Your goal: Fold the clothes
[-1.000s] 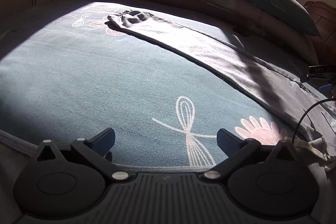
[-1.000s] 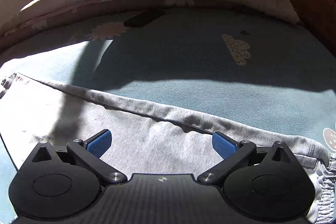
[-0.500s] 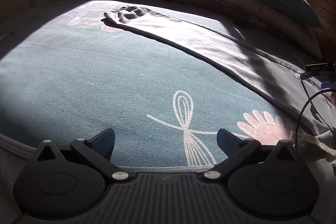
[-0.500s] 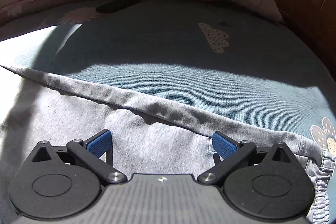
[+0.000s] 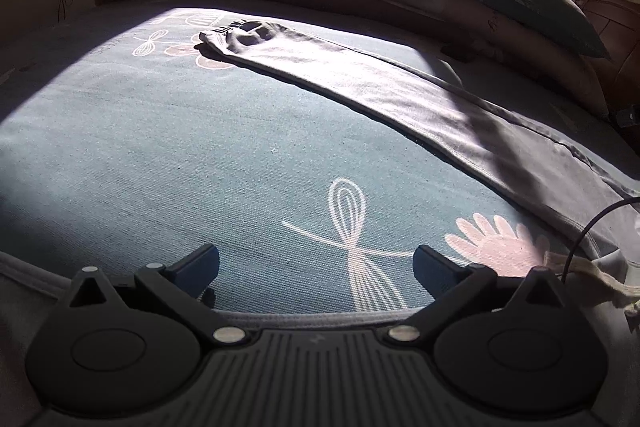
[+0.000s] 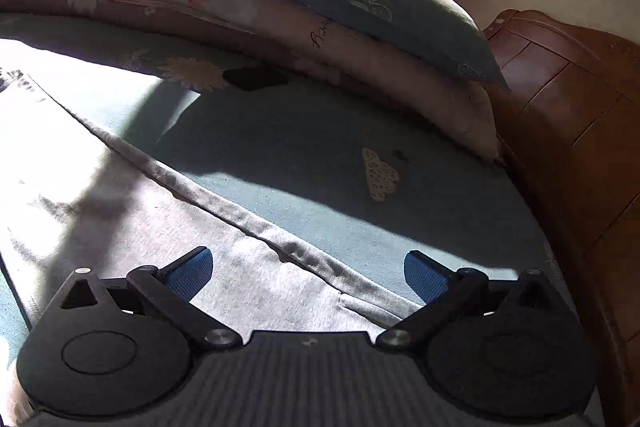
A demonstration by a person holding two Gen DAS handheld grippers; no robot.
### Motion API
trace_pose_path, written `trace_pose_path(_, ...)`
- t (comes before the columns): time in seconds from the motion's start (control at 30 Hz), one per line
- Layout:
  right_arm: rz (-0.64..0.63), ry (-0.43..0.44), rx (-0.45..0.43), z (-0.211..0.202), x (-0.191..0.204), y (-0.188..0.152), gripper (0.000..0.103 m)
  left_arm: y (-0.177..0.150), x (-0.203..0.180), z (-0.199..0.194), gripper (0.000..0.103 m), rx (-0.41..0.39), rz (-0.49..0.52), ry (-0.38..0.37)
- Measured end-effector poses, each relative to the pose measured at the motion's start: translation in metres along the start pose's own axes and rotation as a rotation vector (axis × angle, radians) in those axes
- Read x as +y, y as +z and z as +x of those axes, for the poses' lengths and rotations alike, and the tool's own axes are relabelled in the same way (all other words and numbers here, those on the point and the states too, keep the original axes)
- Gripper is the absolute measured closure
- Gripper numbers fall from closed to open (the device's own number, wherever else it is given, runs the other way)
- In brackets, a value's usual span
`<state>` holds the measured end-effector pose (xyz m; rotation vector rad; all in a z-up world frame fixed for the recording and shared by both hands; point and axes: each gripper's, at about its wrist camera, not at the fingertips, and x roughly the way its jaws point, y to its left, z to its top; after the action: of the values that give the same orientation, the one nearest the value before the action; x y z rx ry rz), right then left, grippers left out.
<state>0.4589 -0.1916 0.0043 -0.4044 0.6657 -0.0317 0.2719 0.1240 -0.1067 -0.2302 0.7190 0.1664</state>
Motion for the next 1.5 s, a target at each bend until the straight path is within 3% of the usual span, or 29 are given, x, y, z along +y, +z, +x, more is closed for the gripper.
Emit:
trace_pose_path(0.3, -0.262, -0.101, -0.088, -0.123, 0.019, 0.002, 0.000, -0.002, -0.008, -0.009, 0.001, -0.029, 0.018, 0.002)
trace_pose_path(0.5, -0.359, -0.164, -0.121, -0.192, 0.024, -0.022, 0.000, -0.005, -0.018, -0.018, 0.001, -0.054, 0.047, -0.019)
trace_pose_path(0.67, -0.354, -0.143, -0.078, -0.225, 0.028, -0.056, 0.000, -0.007, -0.018, -0.019, 0.001, -0.044, 0.041, -0.028)
trace_pose_path(0.8, -0.312, -0.106, -0.023, -0.224, 0.036, -0.085, 0.000, -0.009, -0.017, -0.019, 0.001, -0.044, 0.042, -0.016)
trace_pose_path(0.87, -0.232, -0.051, 0.025, -0.216, 0.039, -0.101, 0.000, -0.009, -0.015, -0.019, 0.001, -0.042, 0.040, -0.015)
trace_pose_path(1.07, -0.005, 0.129, 0.190, -0.163, 0.057, -0.171, 0.000, -0.010, -0.014, -0.024, 0.001, -0.053, 0.048, -0.030)
trace_pose_path(1.2, 0.129, 0.166, 0.270, -0.129, 0.071, -0.222, 0.000, -0.012, -0.016, -0.024, 0.001, -0.049, 0.065, -0.034)
trace_pose_path(1.27, 0.248, 0.191, 0.235, -0.126, 0.064, -0.239, 0.000, -0.012, -0.017, -0.025, 0.001, -0.048, 0.071, -0.038)
trace_pose_path(1.37, 0.316, 0.214, 0.159, -0.133, 0.058, -0.256, 0.000, -0.013, -0.019, -0.025, 0.001, -0.051, 0.075, -0.045)
trace_pose_path(1.5, 0.294, 0.196, 0.081, -0.140, 0.064, -0.265, 0.000, -0.017, -0.025, -0.023, 0.001, -0.042, 0.103, -0.052)
